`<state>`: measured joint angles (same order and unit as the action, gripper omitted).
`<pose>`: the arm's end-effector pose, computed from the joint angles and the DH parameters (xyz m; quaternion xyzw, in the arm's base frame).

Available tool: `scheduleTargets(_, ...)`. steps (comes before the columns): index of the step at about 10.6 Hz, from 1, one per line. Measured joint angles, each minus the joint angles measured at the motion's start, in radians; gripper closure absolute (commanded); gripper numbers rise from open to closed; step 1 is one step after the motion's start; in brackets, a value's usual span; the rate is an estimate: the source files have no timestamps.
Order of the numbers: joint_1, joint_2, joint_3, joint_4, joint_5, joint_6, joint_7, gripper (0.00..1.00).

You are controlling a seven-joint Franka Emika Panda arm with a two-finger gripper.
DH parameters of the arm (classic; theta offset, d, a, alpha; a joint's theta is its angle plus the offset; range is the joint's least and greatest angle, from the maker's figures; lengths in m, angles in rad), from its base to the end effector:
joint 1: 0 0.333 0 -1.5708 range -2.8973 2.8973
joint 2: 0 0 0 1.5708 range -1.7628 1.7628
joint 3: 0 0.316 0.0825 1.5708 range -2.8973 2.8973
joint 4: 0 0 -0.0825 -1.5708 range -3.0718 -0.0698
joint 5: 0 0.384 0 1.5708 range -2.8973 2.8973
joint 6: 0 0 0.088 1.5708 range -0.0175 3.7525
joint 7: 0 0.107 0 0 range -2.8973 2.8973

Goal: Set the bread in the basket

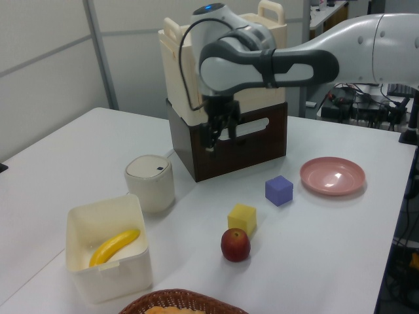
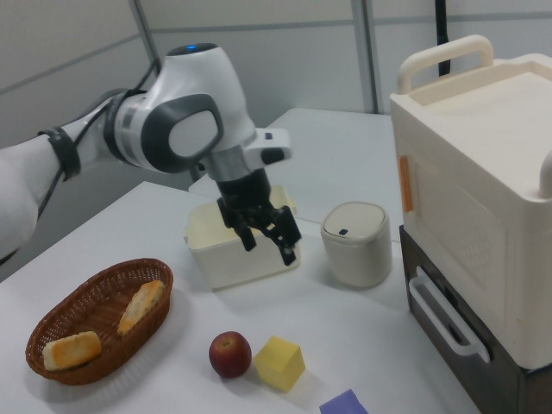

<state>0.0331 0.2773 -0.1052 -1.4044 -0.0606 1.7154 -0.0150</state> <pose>0.6464 -0.0435 0.5510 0.9986 -0.0224 0.0157 0.0451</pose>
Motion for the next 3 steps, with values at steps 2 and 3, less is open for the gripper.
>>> scheduleTargets(2, -0.022, -0.001, 0.0, 0.0, 0.001, 0.0, -0.009, 0.0)
scheduleTargets(3, -0.019, -0.001, 0.002, 0.0, 0.0, 0.0, -0.012, 0.0)
